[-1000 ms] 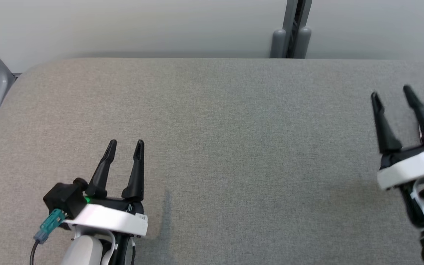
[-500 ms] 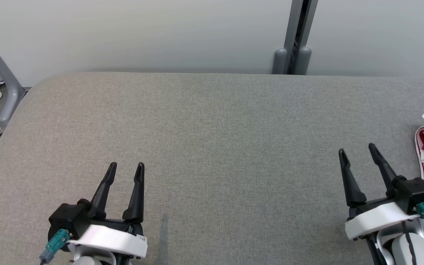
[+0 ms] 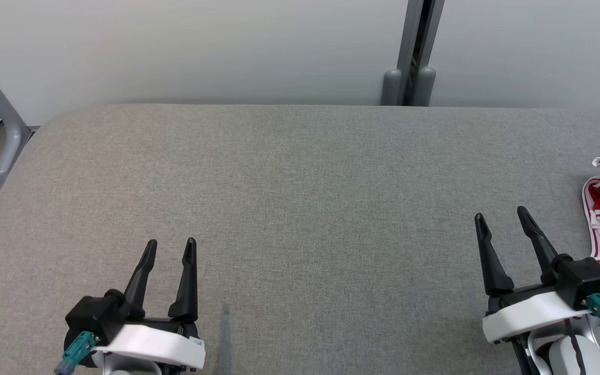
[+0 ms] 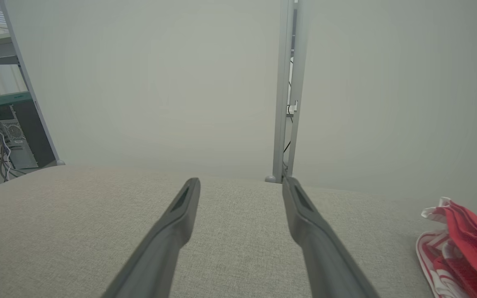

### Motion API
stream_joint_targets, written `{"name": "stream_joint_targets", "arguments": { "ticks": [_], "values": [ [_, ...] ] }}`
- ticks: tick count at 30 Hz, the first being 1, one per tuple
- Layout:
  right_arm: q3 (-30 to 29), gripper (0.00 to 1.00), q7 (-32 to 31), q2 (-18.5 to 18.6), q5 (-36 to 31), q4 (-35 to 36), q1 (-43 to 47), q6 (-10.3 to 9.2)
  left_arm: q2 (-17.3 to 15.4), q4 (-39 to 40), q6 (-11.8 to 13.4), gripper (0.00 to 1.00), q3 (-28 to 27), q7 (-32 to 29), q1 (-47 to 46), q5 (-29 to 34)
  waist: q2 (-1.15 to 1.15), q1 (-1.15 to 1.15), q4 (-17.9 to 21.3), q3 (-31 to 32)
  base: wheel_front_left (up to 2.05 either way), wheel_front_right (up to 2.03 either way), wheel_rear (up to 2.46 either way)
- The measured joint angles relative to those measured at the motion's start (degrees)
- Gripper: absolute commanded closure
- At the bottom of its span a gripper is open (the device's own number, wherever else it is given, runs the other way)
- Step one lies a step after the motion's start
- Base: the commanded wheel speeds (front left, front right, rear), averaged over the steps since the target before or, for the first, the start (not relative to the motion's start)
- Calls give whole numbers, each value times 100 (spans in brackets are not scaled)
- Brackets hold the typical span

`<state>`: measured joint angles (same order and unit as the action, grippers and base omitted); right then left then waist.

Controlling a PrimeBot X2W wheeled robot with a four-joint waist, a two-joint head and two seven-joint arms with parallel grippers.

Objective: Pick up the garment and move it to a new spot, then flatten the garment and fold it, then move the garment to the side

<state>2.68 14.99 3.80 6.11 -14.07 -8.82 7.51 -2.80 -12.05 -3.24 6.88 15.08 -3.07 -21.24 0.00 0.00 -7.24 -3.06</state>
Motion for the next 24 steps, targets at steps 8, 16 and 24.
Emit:
{"name": "stream_joint_targets", "arguments": {
  "ticks": [8, 16, 24],
  "values": [
    [-11, 0, 0, -19, 5, 23, 0, 0, 0, -62, -135, 0, 42, 0, -2, -141, 0, 0, -1, -39, 0, 0, 0],
    [-11, 0, 0, -34, 43, 27, -10, 0, 1, -130, -286, 0, 87, 0, -63, -370, 0, 0, 20, -131, 0, 0, 0],
    [-26, 0, 0, -41, 42, 35, -14, 0, 0, -98, -320, 0, 0, 0, -63, -355, 0, 0, 17, -127, 0, 0, 0]
  ]
}}
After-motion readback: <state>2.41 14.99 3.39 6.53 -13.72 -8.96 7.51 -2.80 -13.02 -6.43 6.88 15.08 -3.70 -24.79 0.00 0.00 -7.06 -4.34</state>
